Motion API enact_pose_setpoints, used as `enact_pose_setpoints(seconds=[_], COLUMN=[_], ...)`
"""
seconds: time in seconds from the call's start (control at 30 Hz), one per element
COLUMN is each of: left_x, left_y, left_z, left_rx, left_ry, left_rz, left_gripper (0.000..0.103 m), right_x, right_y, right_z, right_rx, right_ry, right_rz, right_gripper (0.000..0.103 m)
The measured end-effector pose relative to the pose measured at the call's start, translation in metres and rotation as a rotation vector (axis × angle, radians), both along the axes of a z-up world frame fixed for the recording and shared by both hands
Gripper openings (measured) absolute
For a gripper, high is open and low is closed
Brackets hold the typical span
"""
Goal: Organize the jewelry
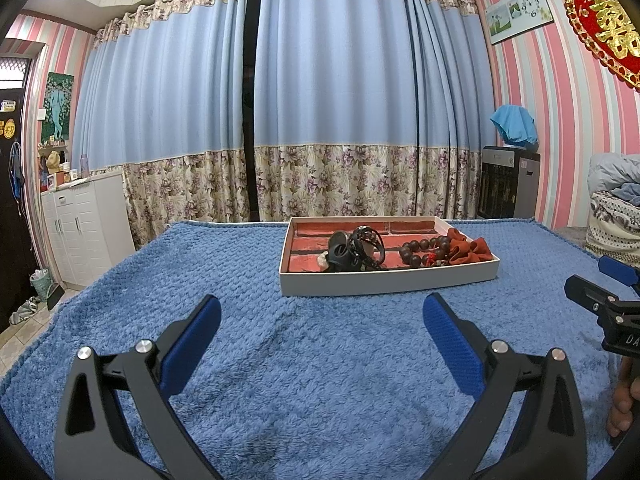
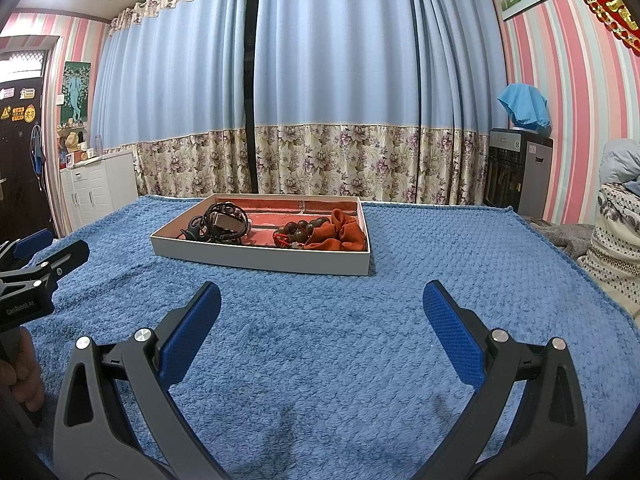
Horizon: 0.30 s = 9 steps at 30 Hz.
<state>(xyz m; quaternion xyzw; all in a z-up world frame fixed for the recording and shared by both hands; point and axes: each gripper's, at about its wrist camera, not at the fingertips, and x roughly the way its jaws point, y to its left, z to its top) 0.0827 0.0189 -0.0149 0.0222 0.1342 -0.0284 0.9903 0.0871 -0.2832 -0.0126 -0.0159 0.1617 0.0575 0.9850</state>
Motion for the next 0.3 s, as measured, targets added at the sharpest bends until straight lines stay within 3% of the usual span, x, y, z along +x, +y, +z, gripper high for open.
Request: enact_pose_setpoints(seconds=[0.3], left_x=[0.0002], left_y=[-0.0006], left_z=[-0.0009], left_rx=[-0.003], left_ry=[0.0], left_rz=[0.003], left_gripper=[0.099], right_x=[0.0], right_y=[0.0], right_z=[-0.0003], right_rx=[0.001], right_ry=[0.0], right_rz=[0.0], right_gripper=[0.098])
